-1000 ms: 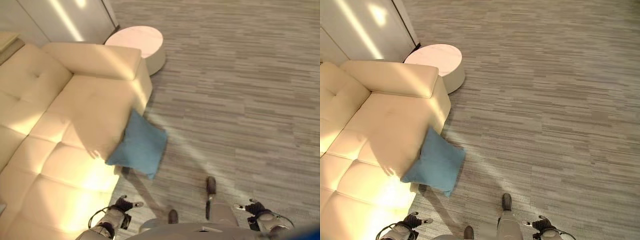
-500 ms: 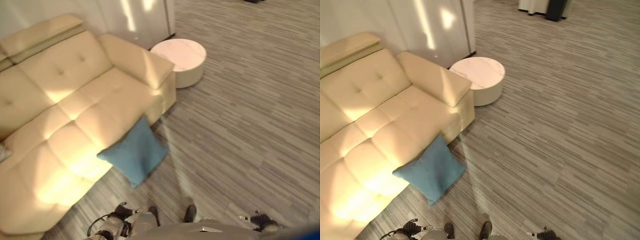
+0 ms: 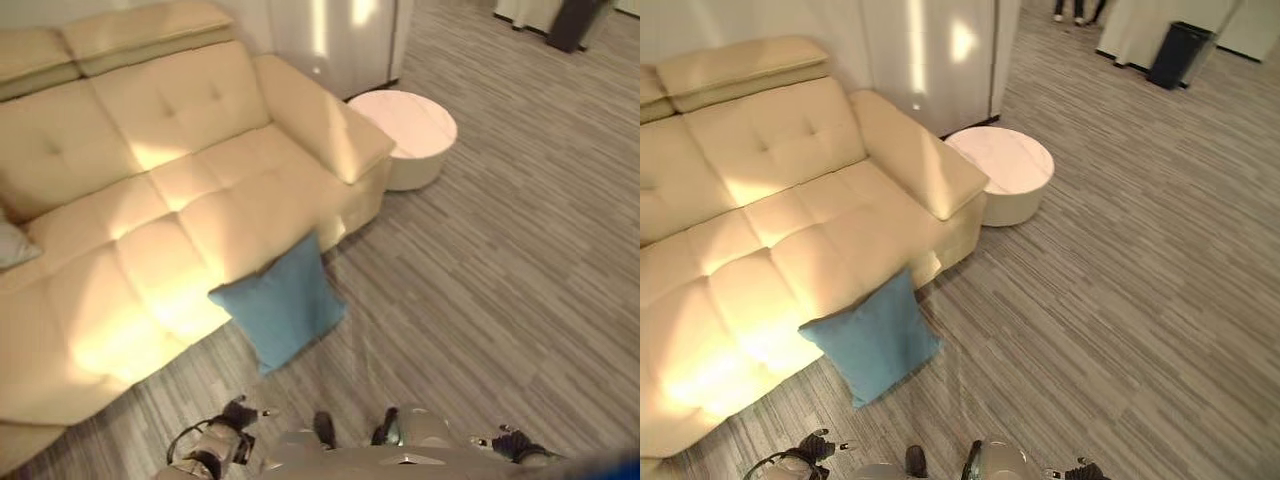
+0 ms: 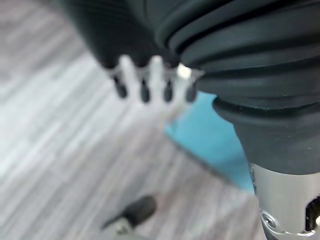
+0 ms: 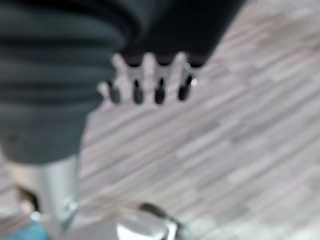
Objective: Pick up all the scattered cushions and arrange them neatly on the sofa.
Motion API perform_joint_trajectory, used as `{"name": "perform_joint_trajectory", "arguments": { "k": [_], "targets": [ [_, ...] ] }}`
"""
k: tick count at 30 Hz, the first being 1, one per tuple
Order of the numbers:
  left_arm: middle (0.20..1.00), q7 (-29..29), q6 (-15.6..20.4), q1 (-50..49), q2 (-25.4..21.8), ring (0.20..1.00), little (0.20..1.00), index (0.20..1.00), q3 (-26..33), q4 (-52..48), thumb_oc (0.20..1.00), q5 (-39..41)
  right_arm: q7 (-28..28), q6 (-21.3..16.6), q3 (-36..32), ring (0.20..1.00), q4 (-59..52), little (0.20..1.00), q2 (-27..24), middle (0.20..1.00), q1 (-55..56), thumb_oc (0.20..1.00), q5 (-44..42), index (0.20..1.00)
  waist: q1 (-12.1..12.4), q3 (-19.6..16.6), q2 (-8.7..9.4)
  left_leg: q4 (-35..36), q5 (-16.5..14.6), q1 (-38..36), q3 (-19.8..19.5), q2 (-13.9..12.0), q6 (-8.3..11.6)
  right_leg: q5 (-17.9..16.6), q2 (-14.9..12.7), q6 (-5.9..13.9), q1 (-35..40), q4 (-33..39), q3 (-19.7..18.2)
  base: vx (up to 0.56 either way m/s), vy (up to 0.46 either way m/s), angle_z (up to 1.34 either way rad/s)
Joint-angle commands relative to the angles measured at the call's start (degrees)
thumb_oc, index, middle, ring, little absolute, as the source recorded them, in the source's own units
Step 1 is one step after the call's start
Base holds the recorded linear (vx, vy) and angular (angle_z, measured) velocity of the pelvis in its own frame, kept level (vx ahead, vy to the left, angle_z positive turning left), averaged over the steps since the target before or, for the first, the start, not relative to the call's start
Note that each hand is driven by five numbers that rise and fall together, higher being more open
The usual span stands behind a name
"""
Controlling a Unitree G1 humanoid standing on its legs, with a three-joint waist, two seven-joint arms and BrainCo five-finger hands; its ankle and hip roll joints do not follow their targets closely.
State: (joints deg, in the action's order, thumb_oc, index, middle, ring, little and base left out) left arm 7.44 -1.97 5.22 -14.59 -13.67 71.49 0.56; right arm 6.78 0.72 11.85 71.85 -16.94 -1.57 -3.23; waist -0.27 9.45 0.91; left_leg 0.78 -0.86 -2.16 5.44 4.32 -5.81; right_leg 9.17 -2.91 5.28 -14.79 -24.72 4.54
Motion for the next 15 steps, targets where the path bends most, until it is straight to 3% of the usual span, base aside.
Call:
{"name": "perform_joint_trajectory", "arguments": {
  "k": [1,5,8,10,12,14,15],
  "targets": [
    [1.0,0.34,0.77,0.0,0.25,1.0,1.0,1.0,-1.6,0.22,1.0,-0.69,0.04,-0.73,-0.61,1.0,0.78,1.0,-1.51,1.0,-1.61,1.0,-1.65,1.0,-0.64,0.64,-0.35,-0.95,-0.29,-1.3,-2.85,-1.58,6.18,-10.15,1.85,2.63,4.12,11.98,-6.62,0.16,-0.069,1.07],
    [1.0,0.38,1.02,0.33,0.04,1.0,1.0,1.0,-1.74,0.88,1.0,-0.68,-0.14,-0.68,-0.33,1.0,0.94,1.0,-1.18,1.0,-1.23,1.0,-1.98,1.0,-1.65,0.16,0.51,-1.16,-1.28,-2.3,-7.63,0.1,6.6,-13.23,3.29,3.53,4.04,17.79,-11.15,0.16,-0.091,0.98],
    [1.0,0.32,0.98,0.32,0.64,1.0,1.0,1.0,-2.11,1.25,1.0,-0.63,-0.29,-0.75,-0.77,1.0,1.36,1.0,-1.37,1.0,-0.64,1.0,-2.58,1.0,-1.74,-0.81,0.9,-2.58,-2.02,-1.42,-8.86,-0.74,7.96,-12.78,2.95,2.66,7.97,20.62,-10.1,0.11,-0.189,1.34],
    [1.0,0.2,0.86,0.45,0.8,1.0,1.0,1.0,-2.48,1.21,1.0,-0.8,-0.3,-0.9,-1.19,1.0,1.29,1.0,-1.44,1.0,-0.12,1.0,-3.15,1.0,-2.35,-1.11,1.19,-4.51,-2.48,-0.04,-6.37,-2.32,8.57,-12.01,2.29,2.21,9.56,21.33,-7.82,0.09,-0.201,1.29],
    [1.0,0.21,0.68,0.67,0.99,1.0,1.0,1.0,-2.82,0.83,1.0,-0.95,-0.24,-0.85,-1.52,1.0,1.25,1.0,-1.62,1.0,0.07,1.0,-3.41,1.0,-3.01,-1.04,1.66,-8.0,-3.17,1.6,-1.49,-4.37,8.8,-11.19,1.78,1.54,10.89,21.77,-5.96,0.04,-0.135,1.22],
    [1.0,0.21,0.49,1.23,1.06,1.0,1.0,1.0,-3.66,0.39,1.0,-0.97,-0.23,-0.64,-1.69,1.0,1.41,1.0,-1.34,1.0,0.32,1.0,-3.65,1.0,-3.8,-1.09,1.61,-6.29,-0.88,2.3,5.07,-7.82,9.36,-10.22,1.07,1.23,12.15,22.42,-2.82,0.01,-0.063,0.82],
    [1.0,0.21,0.49,1.23,1.05,1.0,1.0,1.0,-3.66,0.39,1.0,-0.97,-0.23,-0.65,-1.69,1.0,1.42,1.0,-1.34,1.0,0.32,1.0,-3.65,1.0,-3.87,-1.08,1.62,-6.2,-0.81,2.26,5.0,-7.8,9.37,-10.22,1.05,1.23,12.2,22.45,-2.76,0.0,0.001,0.96]
  ]
}}
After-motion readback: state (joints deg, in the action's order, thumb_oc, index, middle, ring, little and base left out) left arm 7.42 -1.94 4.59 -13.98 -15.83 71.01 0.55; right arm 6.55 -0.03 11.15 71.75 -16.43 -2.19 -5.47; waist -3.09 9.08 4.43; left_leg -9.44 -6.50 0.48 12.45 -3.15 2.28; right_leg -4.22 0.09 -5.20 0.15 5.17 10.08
